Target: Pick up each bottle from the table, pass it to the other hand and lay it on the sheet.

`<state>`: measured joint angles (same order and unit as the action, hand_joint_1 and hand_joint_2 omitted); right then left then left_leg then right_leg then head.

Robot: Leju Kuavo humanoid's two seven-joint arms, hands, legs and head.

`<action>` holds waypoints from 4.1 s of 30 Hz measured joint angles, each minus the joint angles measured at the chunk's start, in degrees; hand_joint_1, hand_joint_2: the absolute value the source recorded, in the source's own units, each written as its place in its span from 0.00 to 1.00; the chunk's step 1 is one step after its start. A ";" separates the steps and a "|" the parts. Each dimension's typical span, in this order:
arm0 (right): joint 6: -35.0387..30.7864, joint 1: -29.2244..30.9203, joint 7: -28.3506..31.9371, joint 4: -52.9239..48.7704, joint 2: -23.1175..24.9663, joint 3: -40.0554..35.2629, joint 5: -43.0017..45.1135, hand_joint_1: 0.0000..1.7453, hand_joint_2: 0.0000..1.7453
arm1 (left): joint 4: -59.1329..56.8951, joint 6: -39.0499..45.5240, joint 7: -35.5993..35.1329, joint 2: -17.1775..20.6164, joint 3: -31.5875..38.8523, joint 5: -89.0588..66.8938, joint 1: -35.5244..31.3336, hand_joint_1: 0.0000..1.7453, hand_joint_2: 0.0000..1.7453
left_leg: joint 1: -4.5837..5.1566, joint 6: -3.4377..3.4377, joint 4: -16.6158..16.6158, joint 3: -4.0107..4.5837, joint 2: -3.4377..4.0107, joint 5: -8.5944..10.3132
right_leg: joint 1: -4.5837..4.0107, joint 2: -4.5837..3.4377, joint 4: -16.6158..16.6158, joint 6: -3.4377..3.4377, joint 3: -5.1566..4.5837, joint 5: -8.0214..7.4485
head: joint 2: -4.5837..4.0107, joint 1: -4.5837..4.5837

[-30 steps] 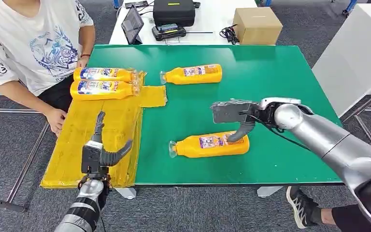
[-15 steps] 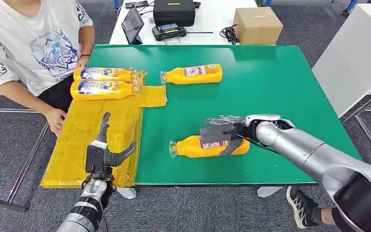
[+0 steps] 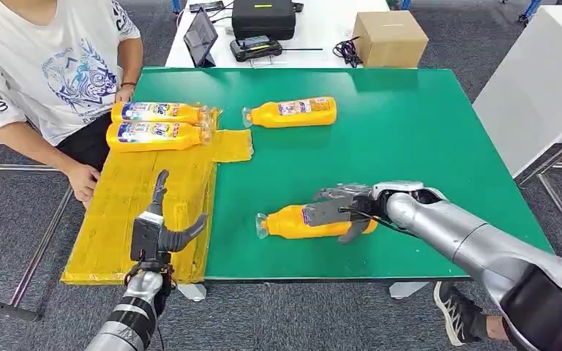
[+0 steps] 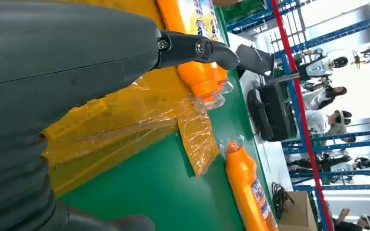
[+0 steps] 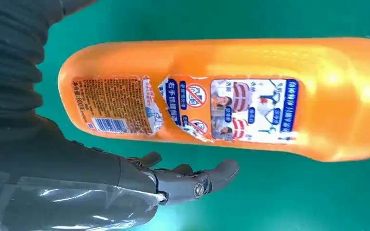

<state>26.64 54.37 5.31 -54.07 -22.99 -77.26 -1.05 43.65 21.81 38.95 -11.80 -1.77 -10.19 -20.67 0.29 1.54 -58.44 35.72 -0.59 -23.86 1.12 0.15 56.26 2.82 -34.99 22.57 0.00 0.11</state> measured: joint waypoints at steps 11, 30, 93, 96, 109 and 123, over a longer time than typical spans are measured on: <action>-0.55 -1.34 -0.07 2.10 0.37 0.00 -1.86 0.00 1.00 | -0.17 -0.33 0.00 -0.31 -0.13 -1.01 -0.54 0.00 1.00 | 0.00 0.00 0.00 0.00 0.00 0.00 | 0.00 0.00 0.00 0.00 0.00 0.00 | 0.00 0.00; -3.63 -5.00 1.53 8.04 3.78 0.11 -8.81 0.00 1.00 | -1.31 -0.98 0.00 -0.57 -0.11 -0.98 -0.61 0.00 1.00 | 0.00 0.00 0.01 -0.07 0.11 -0.02 | 0.00 -0.08 0.00 0.00 0.00 0.00 | 0.00 0.00; -54.84 -51.85 23.00 -26.95 32.02 62.55 -27.19 1.00 1.00 | 19.22 -21.40 -13.69 -2.99 -0.24 15.18 11.38 0.00 1.00 | -0.12 -0.02 0.05 0.28 -0.01 -0.06 | -0.11 0.05 -0.02 -0.01 -0.31 0.07 | 0.00 -0.02; -54.12 -53.15 26.79 -22.26 34.22 62.29 -26.51 1.00 1.00 | 21.81 -25.87 -16.35 -2.99 -4.30 18.88 12.61 0.00 1.00 | -0.13 -0.02 0.06 0.29 -0.01 -0.06 | -0.11 0.05 -0.01 -0.01 -0.30 0.07 | 0.00 -0.02; -54.19 -53.69 28.74 -13.34 37.66 60.87 -25.96 1.00 1.00 | 24.68 -27.32 -17.20 -2.58 -10.64 21.05 13.67 0.00 1.00 | -0.12 -0.01 0.06 0.29 -0.02 -0.05 | -0.10 0.05 -0.01 -0.01 -0.30 0.07 | 0.00 -0.02; -53.75 -48.49 30.71 0.48 39.89 52.13 -26.53 1.00 1.00 | 25.31 -27.12 -17.05 -2.43 -14.60 18.03 13.21 0.00 1.00 | -0.17 -0.03 0.06 0.29 0.00 -0.04 | -0.13 0.03 0.00 -0.02 -0.31 0.07 | 0.00 -0.04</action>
<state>-27.10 5.88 36.02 -53.59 16.90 -25.14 -27.58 68.96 -5.31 21.90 -14.23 -16.37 7.84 -7.46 0.11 1.52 -58.37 36.01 -0.59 -23.90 0.99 0.18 56.26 2.80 -35.29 22.63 0.00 0.07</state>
